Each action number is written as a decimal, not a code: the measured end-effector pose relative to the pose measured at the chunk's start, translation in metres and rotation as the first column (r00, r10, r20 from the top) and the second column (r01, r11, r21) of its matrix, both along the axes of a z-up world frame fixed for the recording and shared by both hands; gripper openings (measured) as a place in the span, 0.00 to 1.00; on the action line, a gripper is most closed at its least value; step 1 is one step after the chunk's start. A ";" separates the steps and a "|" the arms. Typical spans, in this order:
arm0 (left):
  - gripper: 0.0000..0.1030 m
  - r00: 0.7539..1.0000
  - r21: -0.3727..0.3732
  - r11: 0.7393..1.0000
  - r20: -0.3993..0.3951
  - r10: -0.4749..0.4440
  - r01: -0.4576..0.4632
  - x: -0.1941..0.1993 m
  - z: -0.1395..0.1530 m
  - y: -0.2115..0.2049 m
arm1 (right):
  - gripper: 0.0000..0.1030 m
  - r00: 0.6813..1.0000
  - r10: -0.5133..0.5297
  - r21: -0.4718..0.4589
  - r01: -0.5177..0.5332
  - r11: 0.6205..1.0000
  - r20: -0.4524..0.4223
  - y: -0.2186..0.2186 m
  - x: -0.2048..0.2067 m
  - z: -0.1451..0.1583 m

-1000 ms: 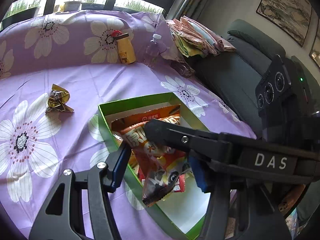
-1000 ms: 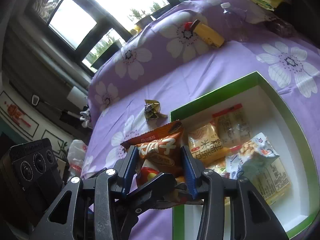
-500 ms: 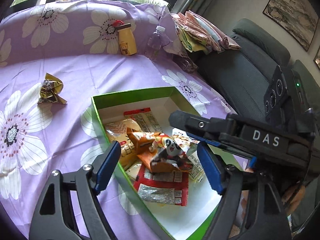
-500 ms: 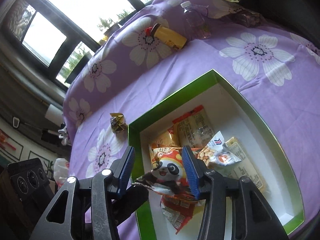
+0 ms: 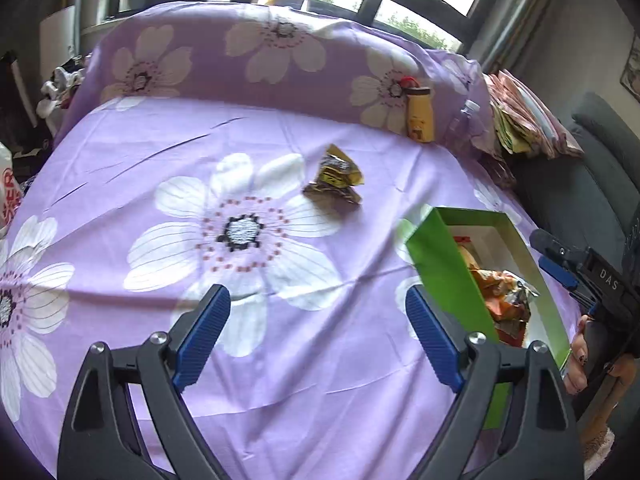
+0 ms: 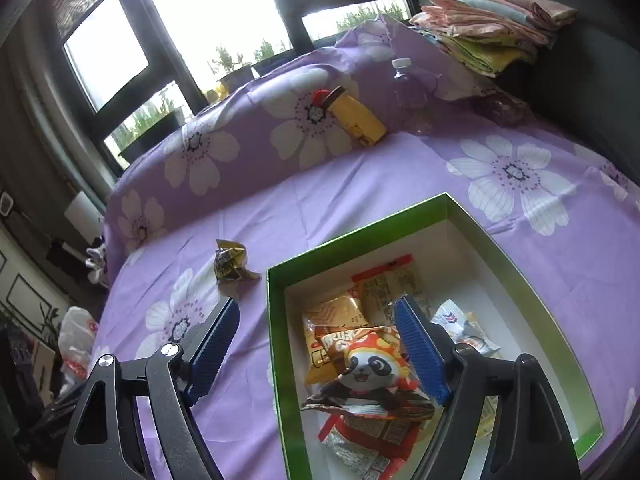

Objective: Organize snacks
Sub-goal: 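Lower the panda bag into the box and open the right gripper, then move the right gripper to the yellow-black wrapped candy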

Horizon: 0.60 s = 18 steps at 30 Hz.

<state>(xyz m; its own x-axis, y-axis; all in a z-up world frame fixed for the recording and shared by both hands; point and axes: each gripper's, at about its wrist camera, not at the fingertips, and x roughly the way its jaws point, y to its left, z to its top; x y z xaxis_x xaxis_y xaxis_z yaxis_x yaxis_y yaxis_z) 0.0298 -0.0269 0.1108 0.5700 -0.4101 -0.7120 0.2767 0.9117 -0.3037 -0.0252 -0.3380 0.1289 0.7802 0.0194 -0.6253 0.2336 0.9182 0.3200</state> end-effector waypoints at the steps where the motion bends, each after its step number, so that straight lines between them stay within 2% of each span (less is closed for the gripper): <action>1: 0.87 1.000 0.004 1.000 0.003 0.019 -0.019 0.000 -0.002 0.013 | 0.78 1.000 0.013 -0.030 -0.013 0.999 -0.006 0.008 0.003 -0.001; 3: 0.87 0.998 0.025 0.998 0.011 0.063 -0.063 0.000 -0.011 0.035 | 0.78 0.999 0.042 -0.095 -0.044 0.995 -0.026 0.025 0.010 -0.006; 6: 0.87 0.990 0.000 0.991 0.032 0.134 -0.134 0.003 -0.029 0.066 | 0.78 0.998 0.033 -0.186 -0.042 0.982 -0.050 0.046 0.019 -0.012; 9: 0.87 0.984 0.031 0.983 -0.013 0.179 -0.178 0.014 -0.045 0.081 | 0.78 0.996 0.053 -0.256 -0.069 0.964 -0.068 0.065 0.028 -0.015; 12: 0.87 0.982 0.002 0.982 -0.028 0.186 -0.186 0.020 -0.047 0.089 | 0.78 0.993 0.070 -0.307 -0.096 0.947 -0.096 0.083 0.042 -0.018; 15: 0.87 0.980 -0.027 0.980 -0.052 0.194 -0.196 0.023 -0.049 0.095 | 0.78 0.990 0.082 -0.339 -0.116 0.934 -0.113 0.101 0.060 -0.020; 18: 0.87 0.975 -0.015 0.977 -0.061 0.213 -0.214 0.024 -0.051 0.099 | 0.78 0.988 0.104 -0.305 -0.135 0.943 -0.116 0.117 0.082 -0.020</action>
<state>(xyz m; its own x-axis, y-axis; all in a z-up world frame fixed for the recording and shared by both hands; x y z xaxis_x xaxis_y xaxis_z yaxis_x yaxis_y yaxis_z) 0.0537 0.0723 0.0600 0.6039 -0.2991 -0.7388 0.0575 0.9409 -0.3338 0.0563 -0.2209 0.1094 0.7192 -0.0990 -0.6877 0.1318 0.9913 -0.0048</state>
